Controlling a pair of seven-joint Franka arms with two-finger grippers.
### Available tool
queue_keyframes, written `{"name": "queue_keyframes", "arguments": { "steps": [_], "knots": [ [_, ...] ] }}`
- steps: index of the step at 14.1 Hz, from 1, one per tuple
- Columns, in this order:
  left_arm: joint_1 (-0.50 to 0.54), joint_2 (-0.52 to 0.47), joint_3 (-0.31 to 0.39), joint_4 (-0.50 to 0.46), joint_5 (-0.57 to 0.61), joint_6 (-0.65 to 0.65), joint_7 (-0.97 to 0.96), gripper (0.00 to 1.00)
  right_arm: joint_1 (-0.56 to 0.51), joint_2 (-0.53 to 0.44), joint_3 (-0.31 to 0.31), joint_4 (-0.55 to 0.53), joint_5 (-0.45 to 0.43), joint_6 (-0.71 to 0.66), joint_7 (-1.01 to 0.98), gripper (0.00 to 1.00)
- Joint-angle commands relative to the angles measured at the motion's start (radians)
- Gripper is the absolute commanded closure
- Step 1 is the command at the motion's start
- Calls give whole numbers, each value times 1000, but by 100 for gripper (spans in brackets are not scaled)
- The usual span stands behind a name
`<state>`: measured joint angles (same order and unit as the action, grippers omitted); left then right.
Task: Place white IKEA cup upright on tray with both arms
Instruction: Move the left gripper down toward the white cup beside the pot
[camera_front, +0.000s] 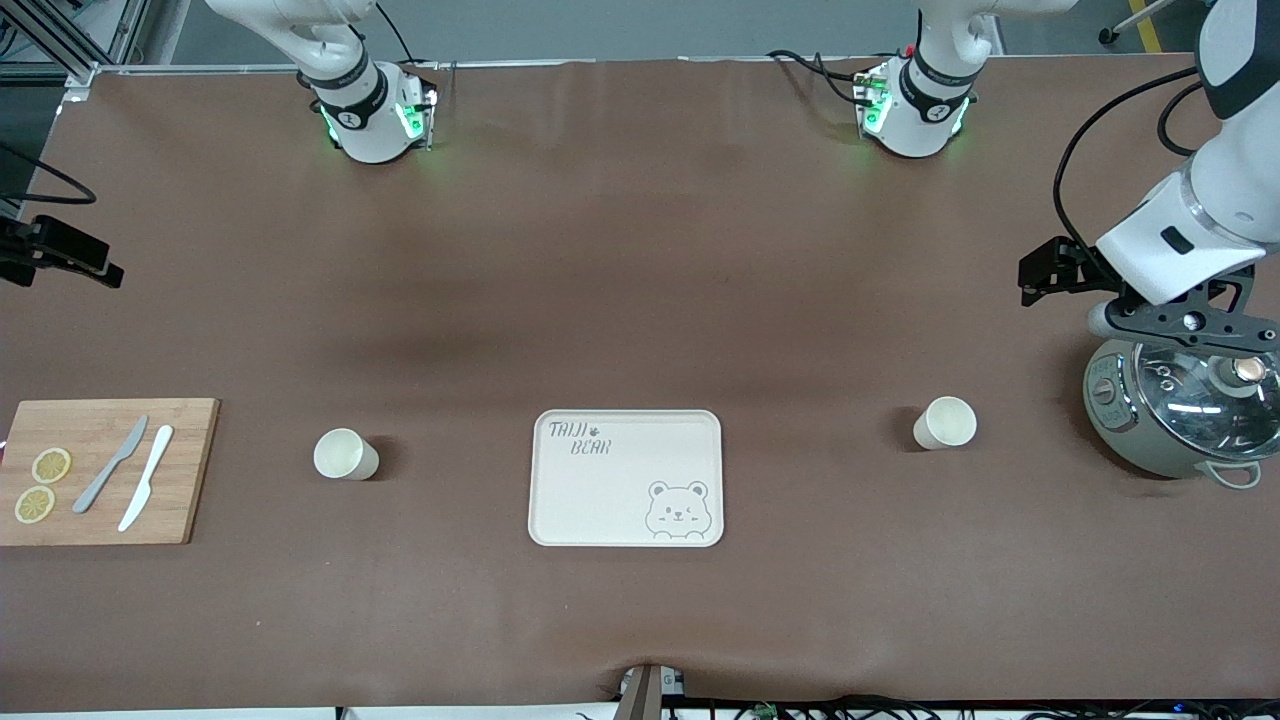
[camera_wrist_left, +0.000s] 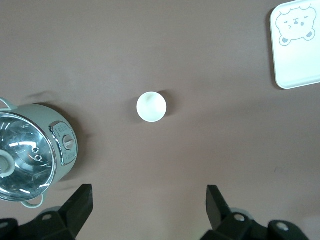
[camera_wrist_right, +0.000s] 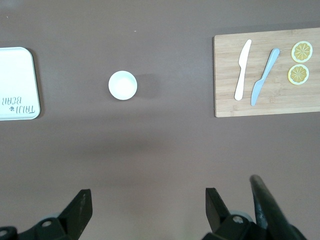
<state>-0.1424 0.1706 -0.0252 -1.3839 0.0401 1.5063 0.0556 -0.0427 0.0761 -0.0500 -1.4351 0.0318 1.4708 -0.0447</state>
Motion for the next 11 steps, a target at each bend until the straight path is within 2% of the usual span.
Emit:
{"name": "queue_keyframes", "arguments": {
  "steps": [1,5,6,8,10,11],
  "knots": [
    [0,0,-1,-4,4,21,-14,0,6,-7,1,-7,-15,8,19,0],
    [-8,4,-7,-13,7,40,-34,0,6,-7,1,-8,-15,8,19,0],
    [-9,3,-9,-42,6,61,-36,0,6,-7,1,-8,-15,8,19,0],
    [-2,-25,-10,-180,-3,179,-36,0,4,-7,1,-8,-15,10,19,0],
    [0,-77,-10,-378,-3,382,-34,0,6,-7,1,-10,-15,10,19,0],
    [0,-85,-10,-444,-2,449,-25,0,6,-6,1,-10,-15,10,19,0]
  ]
}}
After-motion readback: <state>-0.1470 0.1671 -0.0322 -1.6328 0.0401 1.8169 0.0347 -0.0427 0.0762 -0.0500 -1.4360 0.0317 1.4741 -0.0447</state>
